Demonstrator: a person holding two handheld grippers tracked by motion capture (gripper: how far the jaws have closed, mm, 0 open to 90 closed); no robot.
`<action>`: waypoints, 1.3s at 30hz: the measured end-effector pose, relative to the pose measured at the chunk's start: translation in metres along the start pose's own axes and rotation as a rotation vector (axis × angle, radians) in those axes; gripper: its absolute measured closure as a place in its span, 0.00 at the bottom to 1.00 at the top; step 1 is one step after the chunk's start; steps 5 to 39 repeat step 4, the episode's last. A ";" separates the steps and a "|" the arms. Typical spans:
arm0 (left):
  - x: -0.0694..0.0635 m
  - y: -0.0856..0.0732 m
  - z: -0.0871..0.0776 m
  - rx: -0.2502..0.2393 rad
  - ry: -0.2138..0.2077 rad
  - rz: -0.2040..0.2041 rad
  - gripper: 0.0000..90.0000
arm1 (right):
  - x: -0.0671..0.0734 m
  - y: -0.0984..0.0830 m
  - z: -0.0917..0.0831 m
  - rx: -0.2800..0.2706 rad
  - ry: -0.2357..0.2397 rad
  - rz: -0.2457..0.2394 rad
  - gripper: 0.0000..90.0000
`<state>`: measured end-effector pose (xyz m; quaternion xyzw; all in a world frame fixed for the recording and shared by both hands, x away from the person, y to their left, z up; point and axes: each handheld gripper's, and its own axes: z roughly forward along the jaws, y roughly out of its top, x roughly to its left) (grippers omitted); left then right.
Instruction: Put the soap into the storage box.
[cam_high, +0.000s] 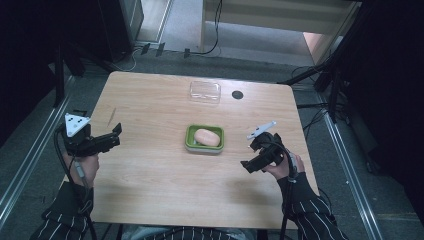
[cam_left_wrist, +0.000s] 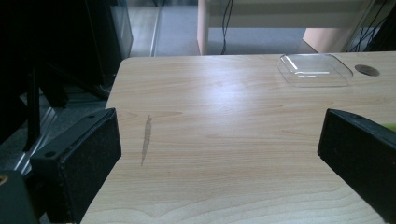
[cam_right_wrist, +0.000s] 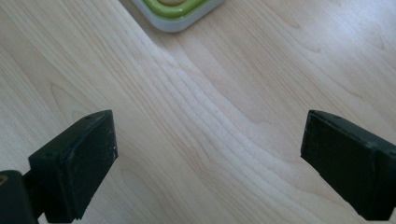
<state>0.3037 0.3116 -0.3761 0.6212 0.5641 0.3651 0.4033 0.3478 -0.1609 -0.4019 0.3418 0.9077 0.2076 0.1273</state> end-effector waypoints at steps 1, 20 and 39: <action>0.000 0.000 0.000 0.001 0.001 -0.001 0.00 | 0.001 -0.002 0.001 0.004 -0.002 0.000 0.04; 0.000 0.000 0.002 0.011 -0.006 0.001 0.00 | 0.005 -0.014 0.006 0.027 0.009 0.002 0.04; 0.000 0.000 0.002 0.011 -0.006 0.001 0.00 | 0.005 -0.014 0.006 0.027 0.009 0.002 0.04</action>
